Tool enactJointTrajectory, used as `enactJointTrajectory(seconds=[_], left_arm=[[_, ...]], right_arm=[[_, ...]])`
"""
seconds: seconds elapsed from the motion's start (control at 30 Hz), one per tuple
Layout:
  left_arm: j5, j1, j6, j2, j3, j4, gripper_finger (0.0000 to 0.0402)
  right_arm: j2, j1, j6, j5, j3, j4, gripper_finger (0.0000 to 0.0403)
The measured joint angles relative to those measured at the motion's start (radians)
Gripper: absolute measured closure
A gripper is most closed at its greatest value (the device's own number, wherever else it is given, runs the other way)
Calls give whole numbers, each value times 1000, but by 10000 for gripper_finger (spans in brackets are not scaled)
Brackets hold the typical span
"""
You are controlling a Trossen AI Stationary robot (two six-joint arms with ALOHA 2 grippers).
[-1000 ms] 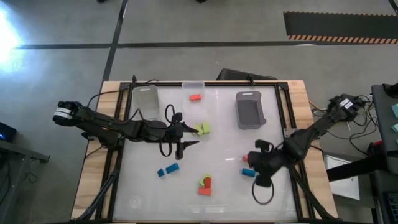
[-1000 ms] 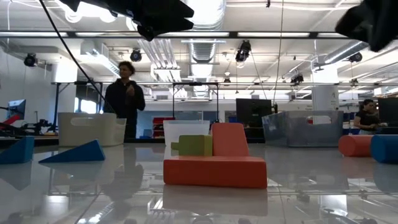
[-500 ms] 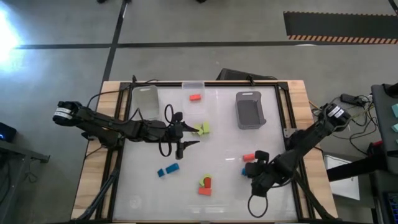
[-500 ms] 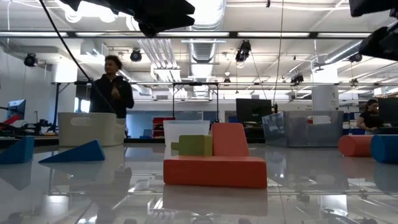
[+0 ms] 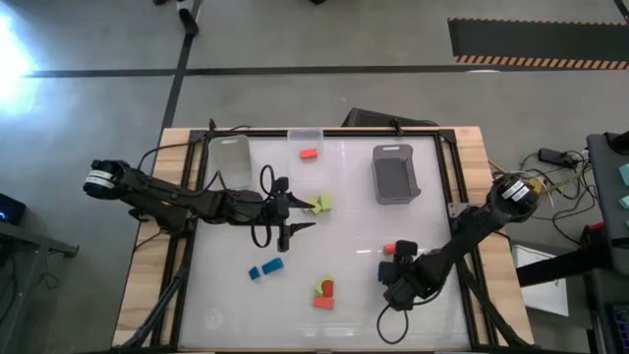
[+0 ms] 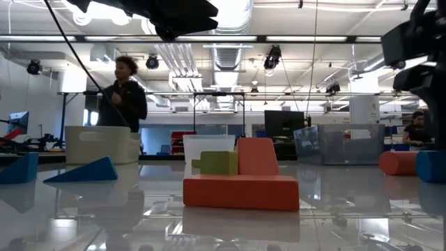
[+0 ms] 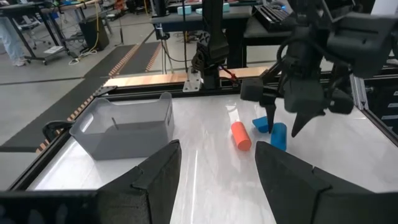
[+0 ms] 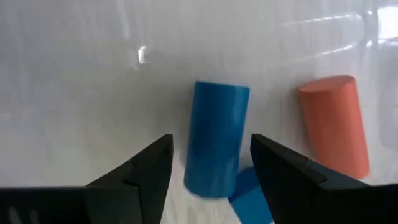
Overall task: Sort & place blocks by color
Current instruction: Put the blue block into the black bin
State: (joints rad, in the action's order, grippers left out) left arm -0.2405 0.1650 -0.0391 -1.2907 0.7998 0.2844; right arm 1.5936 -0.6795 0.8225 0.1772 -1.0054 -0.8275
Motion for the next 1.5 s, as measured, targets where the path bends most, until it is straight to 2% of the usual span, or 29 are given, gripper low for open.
enactJointTrajectory(seconds=[0.2,0.5,0.73,1.1,1.33,1.5], left_arm=[[0,0,0,0,0,0,210],[0,0,-3,0,0,-3,210],[0,0,-20,0,-2,-3,210],[0,-1,-20,0,0,2,210],[0,-1,-20,3,-1,3,210],[-4,-1,-30,9,-1,-6,210]], right_arm=[[29,22,-30,-2,-1,58,212],[44,40,-50,-20,-2,107,286],[26,53,-67,-26,0,95,286],[-101,116,-54,-19,-4,22,281],[-156,242,-96,8,-104,-8,281],[-153,385,-86,8,-255,-197,279]])
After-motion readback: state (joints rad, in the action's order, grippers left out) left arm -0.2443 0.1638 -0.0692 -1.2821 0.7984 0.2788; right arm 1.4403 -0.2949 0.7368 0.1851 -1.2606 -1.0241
